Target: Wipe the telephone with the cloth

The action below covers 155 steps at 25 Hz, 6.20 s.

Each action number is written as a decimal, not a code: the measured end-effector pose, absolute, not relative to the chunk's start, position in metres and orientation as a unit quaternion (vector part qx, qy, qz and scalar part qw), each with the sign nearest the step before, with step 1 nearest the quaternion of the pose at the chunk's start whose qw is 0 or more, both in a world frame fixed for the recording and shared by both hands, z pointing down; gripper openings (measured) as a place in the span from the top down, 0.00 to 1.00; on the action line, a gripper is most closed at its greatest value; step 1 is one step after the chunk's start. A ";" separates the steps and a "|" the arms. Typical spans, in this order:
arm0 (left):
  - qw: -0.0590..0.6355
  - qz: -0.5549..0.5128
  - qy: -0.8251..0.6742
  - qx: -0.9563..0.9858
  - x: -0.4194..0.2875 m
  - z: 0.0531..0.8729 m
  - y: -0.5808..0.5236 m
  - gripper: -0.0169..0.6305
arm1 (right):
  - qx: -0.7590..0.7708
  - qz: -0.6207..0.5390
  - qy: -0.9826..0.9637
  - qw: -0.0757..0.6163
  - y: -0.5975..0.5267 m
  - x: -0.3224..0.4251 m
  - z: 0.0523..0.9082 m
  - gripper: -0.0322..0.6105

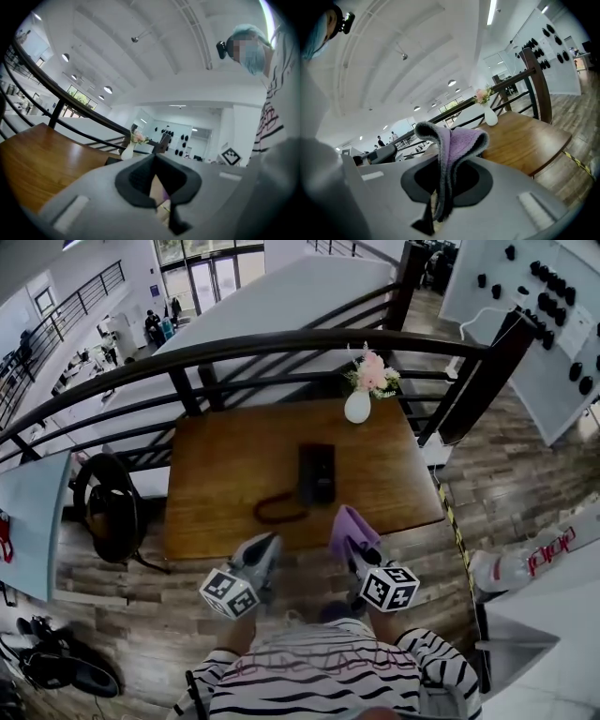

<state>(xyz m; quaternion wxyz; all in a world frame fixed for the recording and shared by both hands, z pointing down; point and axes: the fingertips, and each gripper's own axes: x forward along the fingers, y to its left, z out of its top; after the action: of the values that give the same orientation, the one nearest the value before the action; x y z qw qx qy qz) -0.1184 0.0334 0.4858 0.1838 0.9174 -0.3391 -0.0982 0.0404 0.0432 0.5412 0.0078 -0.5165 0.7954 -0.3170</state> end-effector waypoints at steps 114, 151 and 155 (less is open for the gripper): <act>0.236 -0.104 -0.377 0.890 -0.115 0.524 -0.218 0.97 | -0.433 -0.425 0.784 -0.135 -0.251 -0.004 0.688 0.89; 0.235 -0.105 -0.384 0.887 -0.117 0.527 -0.192 0.97 | -0.391 -0.427 0.799 -0.164 -0.205 -0.033 0.704 0.89; 0.238 -0.103 -0.371 0.892 -0.108 0.529 -0.193 0.97 | -0.422 -0.434 0.779 -0.165 -0.202 -0.004 0.717 0.89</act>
<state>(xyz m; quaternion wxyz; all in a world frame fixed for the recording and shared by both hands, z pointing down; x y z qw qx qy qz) -0.1082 -0.1935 0.5286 0.2377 0.8916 -0.3714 -0.1030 -0.0036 -0.2023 0.7174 -0.1650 -0.4218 0.7786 -0.4344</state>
